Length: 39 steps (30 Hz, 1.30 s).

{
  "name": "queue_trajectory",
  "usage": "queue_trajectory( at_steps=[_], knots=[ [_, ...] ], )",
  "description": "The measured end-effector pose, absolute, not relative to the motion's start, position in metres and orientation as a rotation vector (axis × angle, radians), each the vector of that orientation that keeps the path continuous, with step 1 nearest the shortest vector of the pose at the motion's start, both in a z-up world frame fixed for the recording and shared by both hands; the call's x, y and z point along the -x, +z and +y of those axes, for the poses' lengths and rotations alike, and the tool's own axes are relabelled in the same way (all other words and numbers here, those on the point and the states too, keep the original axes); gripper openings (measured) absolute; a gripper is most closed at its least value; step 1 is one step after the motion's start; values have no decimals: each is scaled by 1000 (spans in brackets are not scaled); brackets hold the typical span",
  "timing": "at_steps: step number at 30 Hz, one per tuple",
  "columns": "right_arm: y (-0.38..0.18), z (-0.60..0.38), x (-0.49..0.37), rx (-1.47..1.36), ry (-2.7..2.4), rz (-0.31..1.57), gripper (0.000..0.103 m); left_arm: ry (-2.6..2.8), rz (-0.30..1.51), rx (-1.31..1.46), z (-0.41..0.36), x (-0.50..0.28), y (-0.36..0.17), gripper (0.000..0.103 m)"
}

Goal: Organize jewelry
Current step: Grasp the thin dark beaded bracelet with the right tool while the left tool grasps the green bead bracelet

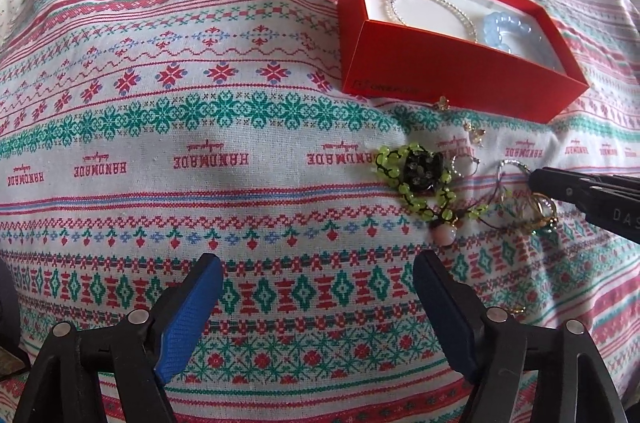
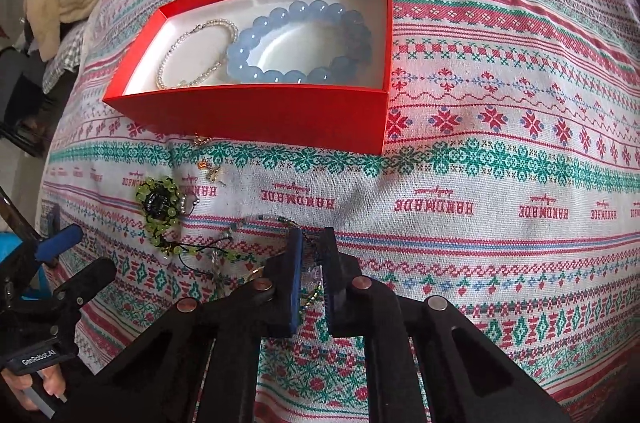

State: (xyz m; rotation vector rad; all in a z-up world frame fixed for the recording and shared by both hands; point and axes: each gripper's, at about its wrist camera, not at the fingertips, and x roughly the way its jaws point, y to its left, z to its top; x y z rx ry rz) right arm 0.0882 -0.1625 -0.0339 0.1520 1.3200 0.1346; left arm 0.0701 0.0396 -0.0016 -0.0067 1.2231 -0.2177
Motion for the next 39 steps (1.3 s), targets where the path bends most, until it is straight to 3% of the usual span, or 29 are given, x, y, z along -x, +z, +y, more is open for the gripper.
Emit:
queue_trajectory(
  at_steps=[8,14,24,29,39],
  knots=[
    [-15,-171,-85,-165,149,1270,2,-259,1204,160,51,-85,4,50],
    [2,-187,-73,-198,162,1231,2,-276,1210,251,47,-99,1,36],
    [14,-199,-60,-219,181,1211,2,-230,1246,245,25,-116,-17,23],
    [10,-199,-61,-218,179,1224,2,-218,1241,209,11,-122,-21,5],
    [22,-204,-55,-213,191,1199,2,-250,1178,118,-10,-114,-2,1]
  ],
)
